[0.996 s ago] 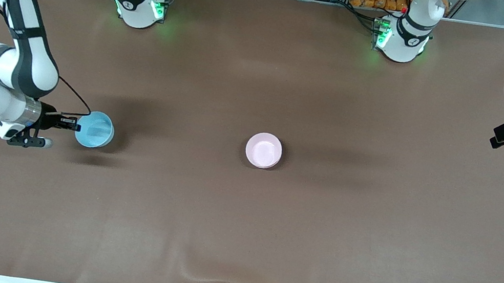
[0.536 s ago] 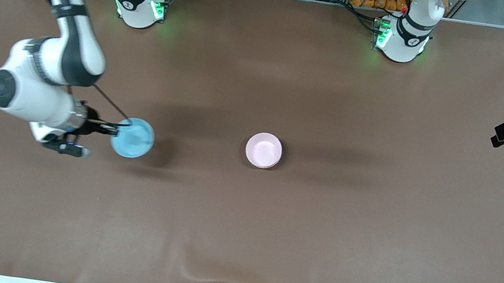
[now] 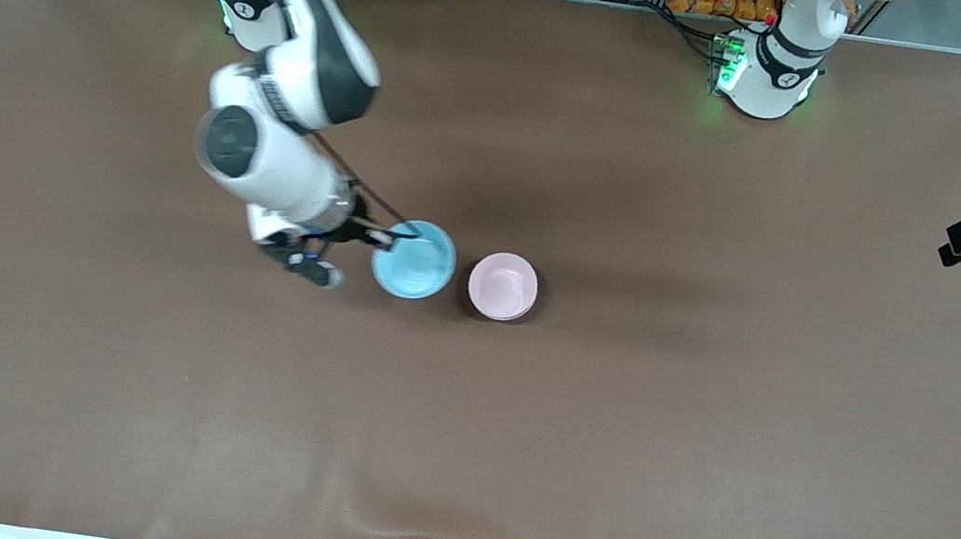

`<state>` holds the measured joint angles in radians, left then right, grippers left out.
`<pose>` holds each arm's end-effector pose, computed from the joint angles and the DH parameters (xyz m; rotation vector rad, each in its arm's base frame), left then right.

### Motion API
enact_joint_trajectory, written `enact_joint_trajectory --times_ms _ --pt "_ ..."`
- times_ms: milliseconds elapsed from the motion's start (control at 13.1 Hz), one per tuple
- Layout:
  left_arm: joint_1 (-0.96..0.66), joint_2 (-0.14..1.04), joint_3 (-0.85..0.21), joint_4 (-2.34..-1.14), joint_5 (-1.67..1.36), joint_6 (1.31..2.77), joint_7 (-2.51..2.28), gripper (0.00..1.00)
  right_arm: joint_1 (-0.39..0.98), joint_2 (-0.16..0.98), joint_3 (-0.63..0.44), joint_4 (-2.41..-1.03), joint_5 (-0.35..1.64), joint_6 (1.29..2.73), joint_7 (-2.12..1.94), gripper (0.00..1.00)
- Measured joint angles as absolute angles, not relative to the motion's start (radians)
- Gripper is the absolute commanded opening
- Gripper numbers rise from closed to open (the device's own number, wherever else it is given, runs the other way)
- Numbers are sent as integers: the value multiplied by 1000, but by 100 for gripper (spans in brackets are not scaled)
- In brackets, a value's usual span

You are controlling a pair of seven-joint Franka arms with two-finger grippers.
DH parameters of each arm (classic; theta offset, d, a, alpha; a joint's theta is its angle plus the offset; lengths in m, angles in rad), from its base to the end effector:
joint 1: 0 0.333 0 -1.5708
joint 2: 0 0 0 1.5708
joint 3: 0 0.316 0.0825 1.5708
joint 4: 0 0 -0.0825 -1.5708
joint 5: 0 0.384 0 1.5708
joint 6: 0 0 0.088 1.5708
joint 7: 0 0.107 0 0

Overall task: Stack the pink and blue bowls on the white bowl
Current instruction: 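Carry the blue bowl with the right gripper onto the pink bowl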

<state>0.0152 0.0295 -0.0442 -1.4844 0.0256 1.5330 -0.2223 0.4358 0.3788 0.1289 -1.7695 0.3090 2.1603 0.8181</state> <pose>0.5603 -0.0130 0.6454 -3.1050 -0.3030 -0.0343 0.5468 0.3527 0.3536 -2.8189 0.6217 0.2695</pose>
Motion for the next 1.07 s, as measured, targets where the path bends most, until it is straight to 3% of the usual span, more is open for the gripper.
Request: enact_joint_trajectory --times_ms 613,1072 --pt "15 29 -44 -1486 25 1521 -222 100 586 588 118 -1633 269 2297 1070 0" --pt "16 29 -44 -1487 25 1521 -222 100 617 628 115 -1606 260 2344 1093 0"
